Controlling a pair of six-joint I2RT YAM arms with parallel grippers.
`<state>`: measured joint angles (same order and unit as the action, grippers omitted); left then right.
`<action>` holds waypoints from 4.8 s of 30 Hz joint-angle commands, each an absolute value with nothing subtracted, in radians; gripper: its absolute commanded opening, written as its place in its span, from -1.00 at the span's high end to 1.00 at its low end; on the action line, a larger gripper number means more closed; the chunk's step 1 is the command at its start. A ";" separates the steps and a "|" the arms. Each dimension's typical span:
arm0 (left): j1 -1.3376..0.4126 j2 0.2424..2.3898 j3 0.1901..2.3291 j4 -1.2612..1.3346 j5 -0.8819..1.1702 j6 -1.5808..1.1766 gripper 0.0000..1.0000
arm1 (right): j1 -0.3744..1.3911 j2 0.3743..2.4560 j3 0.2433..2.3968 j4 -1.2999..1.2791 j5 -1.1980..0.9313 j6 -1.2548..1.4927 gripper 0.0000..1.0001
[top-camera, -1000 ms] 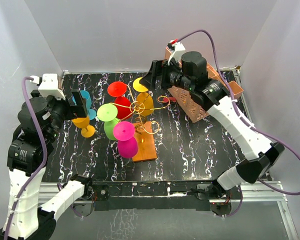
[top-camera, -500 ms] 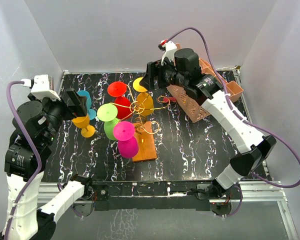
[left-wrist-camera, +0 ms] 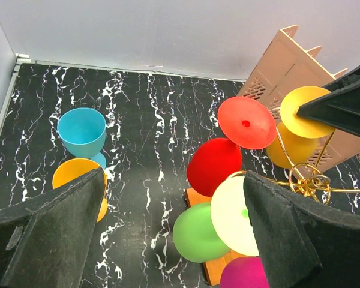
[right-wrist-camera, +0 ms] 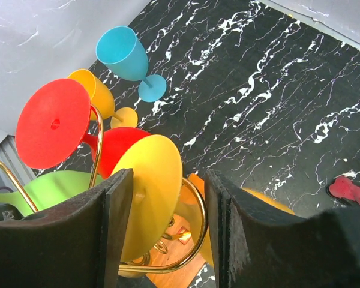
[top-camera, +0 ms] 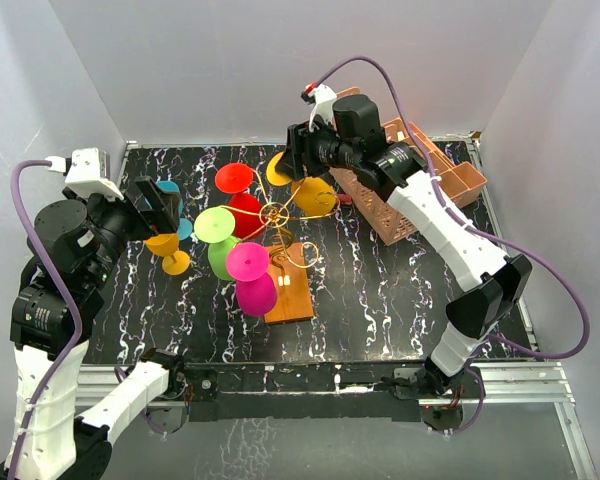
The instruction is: Take the wine glass off the wine glass rack
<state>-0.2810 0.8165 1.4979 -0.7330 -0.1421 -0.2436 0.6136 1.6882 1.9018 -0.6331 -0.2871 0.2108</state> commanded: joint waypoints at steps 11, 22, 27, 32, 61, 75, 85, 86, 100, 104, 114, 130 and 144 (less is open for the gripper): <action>-0.285 0.830 1.536 -0.735 -0.108 -0.258 -0.94 | 0.615 1.689 1.964 -0.667 -0.249 0.203 0.11; -0.285 0.852 1.562 -0.753 -0.087 -0.272 -0.94 | 0.615 1.678 1.967 -0.688 -0.232 0.200 0.43; -0.285 0.854 1.560 -0.736 -0.067 -0.287 -0.94 | 0.615 1.680 1.979 -0.695 -0.252 0.230 0.57; -0.286 0.858 1.566 -0.742 -0.066 -0.288 -0.94 | 0.614 1.680 1.977 -0.700 -0.249 0.312 0.80; -0.285 0.848 1.559 -0.740 -0.063 -0.298 -0.94 | 0.501 1.533 1.737 -0.492 -0.276 0.921 0.85; -0.285 0.862 1.548 -0.723 -0.041 -0.308 -0.94 | 0.479 1.456 1.637 -0.387 -0.561 0.850 0.84; -0.286 0.858 1.545 -0.724 -0.034 -0.314 -0.94 | 0.480 1.491 1.648 -0.287 -0.764 0.821 0.84; -0.286 0.857 1.545 -0.724 -0.035 -0.315 -0.94 | 0.480 1.502 1.652 -0.274 -0.774 0.832 0.84; -0.286 0.843 1.560 -0.752 -0.060 -0.299 -0.94 | 0.479 1.626 1.747 -0.162 -0.744 0.956 0.84; -0.285 0.839 1.571 -0.766 -0.068 -0.293 -0.94 | 0.480 1.641 1.770 -0.163 -0.645 1.025 0.85; -0.286 0.835 1.568 -0.768 -0.071 -0.297 -0.94 | 0.432 1.531 1.658 -0.125 -0.270 1.371 0.66; -0.287 0.842 1.588 -0.718 0.040 -0.371 -0.94 | 0.203 1.296 1.204 0.595 -0.554 1.831 0.85; -0.287 0.874 1.308 0.206 0.674 -0.948 -0.94 | 0.202 1.024 1.224 0.678 -0.392 1.631 0.84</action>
<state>-0.2836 0.8394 1.3556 -0.1886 0.4725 -0.7197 0.2016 1.0569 1.1694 0.6746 -0.4568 1.7428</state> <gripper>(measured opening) 0.970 0.100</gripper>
